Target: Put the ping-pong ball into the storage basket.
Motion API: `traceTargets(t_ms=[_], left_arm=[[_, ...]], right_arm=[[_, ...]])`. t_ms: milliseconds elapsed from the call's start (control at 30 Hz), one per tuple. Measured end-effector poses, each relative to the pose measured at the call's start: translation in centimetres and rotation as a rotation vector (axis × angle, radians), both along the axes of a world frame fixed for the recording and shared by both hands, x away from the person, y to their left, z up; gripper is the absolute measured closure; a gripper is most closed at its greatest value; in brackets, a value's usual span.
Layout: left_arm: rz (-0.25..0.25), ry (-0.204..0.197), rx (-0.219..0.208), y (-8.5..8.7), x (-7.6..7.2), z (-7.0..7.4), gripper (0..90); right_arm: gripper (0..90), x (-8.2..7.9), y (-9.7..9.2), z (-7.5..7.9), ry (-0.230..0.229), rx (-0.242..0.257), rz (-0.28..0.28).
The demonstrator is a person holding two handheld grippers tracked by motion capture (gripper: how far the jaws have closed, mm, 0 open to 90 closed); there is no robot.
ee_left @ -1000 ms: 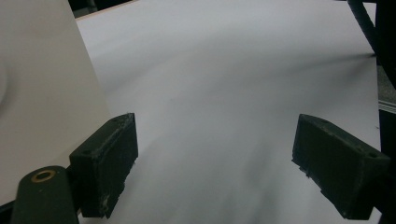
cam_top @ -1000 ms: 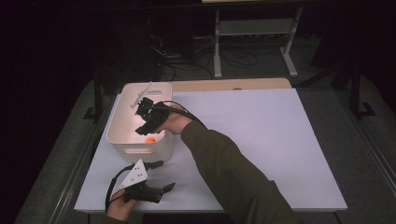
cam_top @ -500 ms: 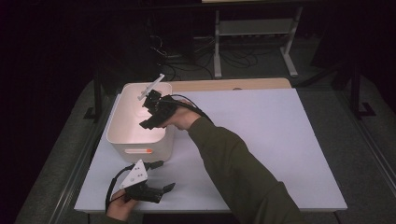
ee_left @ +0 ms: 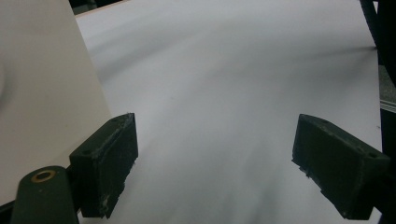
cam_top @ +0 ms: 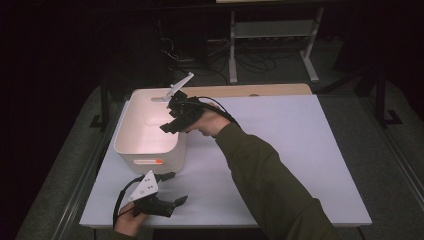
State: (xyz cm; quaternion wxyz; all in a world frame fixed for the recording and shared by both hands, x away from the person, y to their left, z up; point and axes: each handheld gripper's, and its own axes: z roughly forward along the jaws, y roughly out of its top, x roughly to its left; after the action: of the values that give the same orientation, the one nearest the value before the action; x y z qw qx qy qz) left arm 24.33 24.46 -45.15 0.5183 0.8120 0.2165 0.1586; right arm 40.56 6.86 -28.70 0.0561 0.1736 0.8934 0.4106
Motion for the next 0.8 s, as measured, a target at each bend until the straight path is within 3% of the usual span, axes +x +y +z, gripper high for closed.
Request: traceTargets(t_ms=[333,800], left_arm=[[0.001,0.004,0.004,0.0,0.1,0.0,14.1],[0.002,0.006,0.005,0.0,0.1,0.0,14.1]], right_arm=[[33.6,-0.2,-2.9,0.0,-0.001,0.024,-0.031],[24.9,-0.8,-6.2,-1.5,0.01,0.04,-0.083]])
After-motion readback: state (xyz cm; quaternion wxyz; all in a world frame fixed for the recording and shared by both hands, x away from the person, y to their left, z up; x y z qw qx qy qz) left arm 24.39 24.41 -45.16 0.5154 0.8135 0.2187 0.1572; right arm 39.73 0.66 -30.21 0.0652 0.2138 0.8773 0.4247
